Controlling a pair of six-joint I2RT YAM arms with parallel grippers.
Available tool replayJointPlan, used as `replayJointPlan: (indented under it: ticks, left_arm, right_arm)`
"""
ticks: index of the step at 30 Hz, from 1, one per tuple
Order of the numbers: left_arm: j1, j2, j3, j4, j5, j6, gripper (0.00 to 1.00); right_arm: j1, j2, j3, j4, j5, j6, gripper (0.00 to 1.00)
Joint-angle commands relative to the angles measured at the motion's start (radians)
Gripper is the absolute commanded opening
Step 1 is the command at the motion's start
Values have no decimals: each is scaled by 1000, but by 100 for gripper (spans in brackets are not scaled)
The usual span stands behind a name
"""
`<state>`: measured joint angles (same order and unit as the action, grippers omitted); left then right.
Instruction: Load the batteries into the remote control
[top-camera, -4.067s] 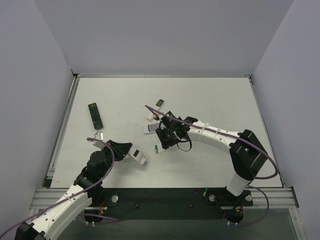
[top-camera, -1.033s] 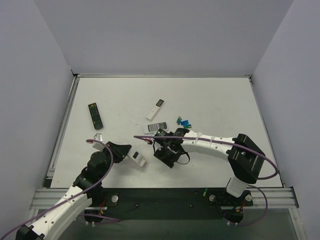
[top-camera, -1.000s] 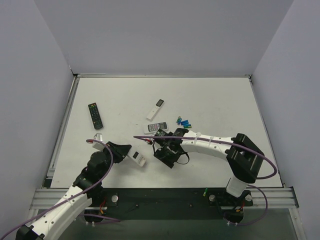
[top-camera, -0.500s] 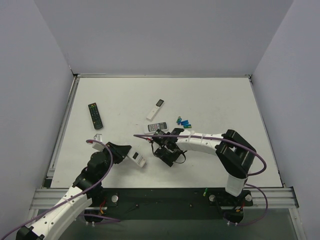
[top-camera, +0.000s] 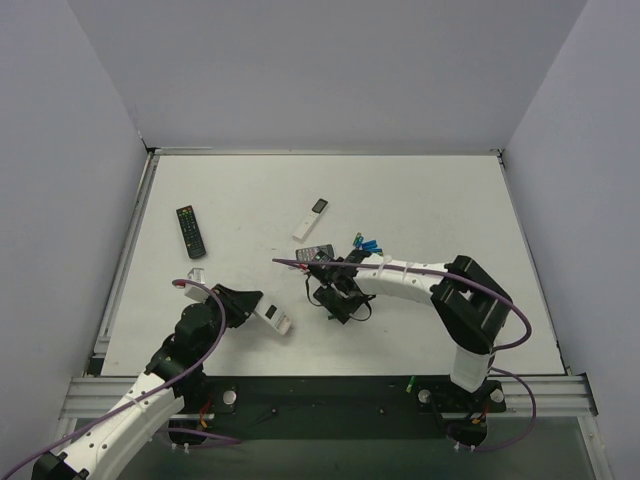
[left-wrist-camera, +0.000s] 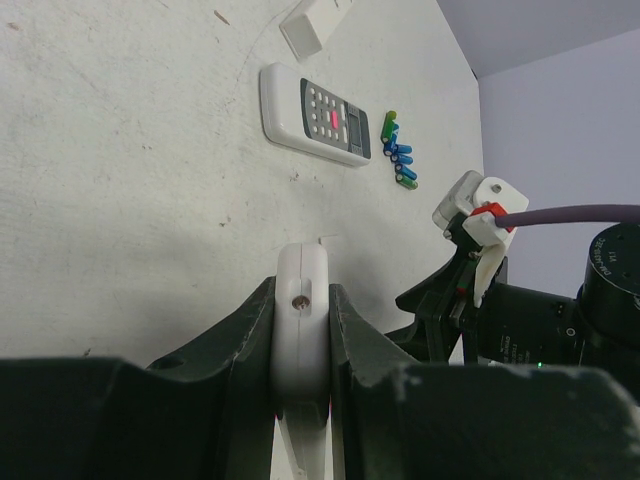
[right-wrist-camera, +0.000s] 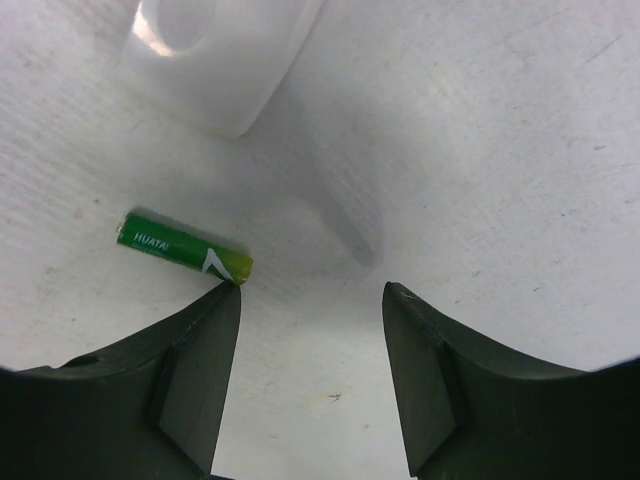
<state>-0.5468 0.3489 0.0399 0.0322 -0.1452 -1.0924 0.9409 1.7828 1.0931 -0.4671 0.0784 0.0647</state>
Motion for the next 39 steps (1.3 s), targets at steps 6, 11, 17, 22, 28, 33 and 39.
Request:
replayJointPlan:
  ticks: [6, 11, 17, 22, 28, 33, 39]
  left_arm:
    - [5, -5, -87, 31, 4, -8, 0]
    - [5, -10, -87, 25, 6, -8, 0]
    - [5, -30, -89, 9, 3, -11, 0]
    - [5, -28, -94, 11, -8, -12, 0]
    - [5, -19, -95, 12, -10, -26, 0]
    - [5, -37, -89, -15, -13, -24, 0]
    - [5, -57, -95, -26, -24, -32, 0]
  right_arm:
    - [-22, 84, 91, -18, 104, 4, 53]
    - [-22, 86, 111, -13, 135, -2, 52]
    - [-22, -40, 64, -28, 117, 59, 52]
    - [28, -120, 21, 30, 3, 72, 51]
    - [61, -76, 36, 104, -71, -57, 50]
    - [62, -43, 65, 108, -149, -140, 51]
    - [68, -45, 77, 102, -154, -167, 51]
